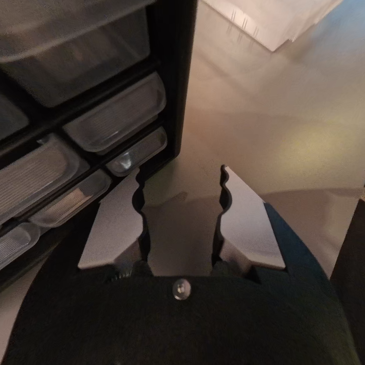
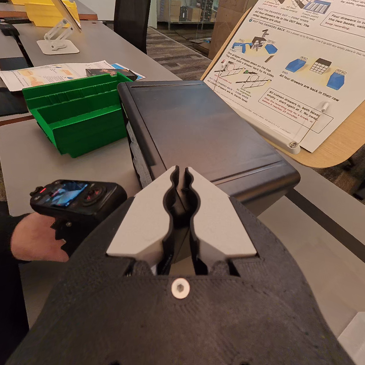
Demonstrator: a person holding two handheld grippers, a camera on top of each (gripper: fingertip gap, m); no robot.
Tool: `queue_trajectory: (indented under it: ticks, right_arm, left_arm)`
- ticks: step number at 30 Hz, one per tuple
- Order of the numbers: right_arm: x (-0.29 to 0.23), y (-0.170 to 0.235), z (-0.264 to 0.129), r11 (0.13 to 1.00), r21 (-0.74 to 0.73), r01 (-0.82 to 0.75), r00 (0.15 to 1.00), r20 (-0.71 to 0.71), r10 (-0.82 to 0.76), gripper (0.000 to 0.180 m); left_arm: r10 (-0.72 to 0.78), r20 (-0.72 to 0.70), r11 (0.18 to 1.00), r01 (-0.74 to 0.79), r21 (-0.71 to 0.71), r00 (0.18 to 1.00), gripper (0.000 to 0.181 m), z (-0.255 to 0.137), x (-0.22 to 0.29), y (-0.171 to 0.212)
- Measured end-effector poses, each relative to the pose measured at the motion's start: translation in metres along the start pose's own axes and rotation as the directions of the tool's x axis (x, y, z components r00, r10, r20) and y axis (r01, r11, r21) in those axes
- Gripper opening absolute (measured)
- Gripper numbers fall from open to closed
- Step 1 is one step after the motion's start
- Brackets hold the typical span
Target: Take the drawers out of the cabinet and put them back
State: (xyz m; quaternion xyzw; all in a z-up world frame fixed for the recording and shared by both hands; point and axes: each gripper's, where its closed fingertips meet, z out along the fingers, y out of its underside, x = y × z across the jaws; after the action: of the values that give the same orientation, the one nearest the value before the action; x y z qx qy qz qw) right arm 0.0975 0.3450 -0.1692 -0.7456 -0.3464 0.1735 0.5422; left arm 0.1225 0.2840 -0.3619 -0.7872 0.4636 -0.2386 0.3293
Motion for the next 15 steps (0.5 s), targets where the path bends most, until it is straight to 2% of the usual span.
queue_trajectory:
  ticks: [1, 2, 4, 6, 7, 9, 13, 15]
  right_arm:
    - [0.000, 0.000, 0.000, 1.000, 0.001, 0.000, 1.000, 0.000, 0.000, 0.004]
    - [0.000, 0.000, 0.000, 1.000, 0.002, 0.000, 1.000, -0.001, 0.000, 0.004]
    - [0.000, 0.000, 0.000, 1.000, 0.003, -0.001, 1.000, 0.000, 0.001, 0.004]
    - [0.000, 0.000, 0.000, 1.000, 0.005, -0.003, 1.000, 0.002, 0.003, 0.004]
    - [0.000, 0.000, 0.000, 1.000, 0.005, -0.004, 1.000, 0.003, 0.004, 0.004]
    - [0.000, 0.000, 0.000, 1.000, 0.006, -0.004, 1.000, 0.003, 0.004, 0.004]
    - [0.000, 0.000, 0.000, 1.000, 0.005, -0.004, 1.000, 0.003, 0.004, 0.004]
    - [0.000, 0.000, 0.000, 1.000, 0.004, -0.005, 1.000, 0.000, 0.005, 0.004]
  left_arm:
    - [0.010, -0.010, 1.000, -0.010, -0.013, 1.000, 0.083, 0.003, 0.004, 0.002]
    - [0.024, -0.030, 1.000, -0.024, -0.012, 0.999, 0.088, 0.002, 0.010, 0.002]
    - [0.070, -0.048, 0.998, -0.069, 0.010, 0.996, 0.082, -0.009, 0.019, 0.003]
    - [0.139, -0.014, 0.983, -0.136, 0.121, 0.990, 0.066, -0.036, 0.021, -0.008]
    - [0.162, 0.036, 0.971, -0.166, 0.174, 0.986, 0.064, -0.054, 0.016, -0.015]
    - [0.140, 0.157, 0.951, -0.177, 0.255, 0.978, 0.078, -0.093, -0.010, -0.027]
    - [0.002, 0.379, 0.926, -0.145, 0.349, 0.925, 0.106, -0.177, -0.087, -0.043]
    - [-0.095, 0.427, 0.918, -0.088, 0.388, 0.899, 0.116, -0.209, -0.126, -0.045]
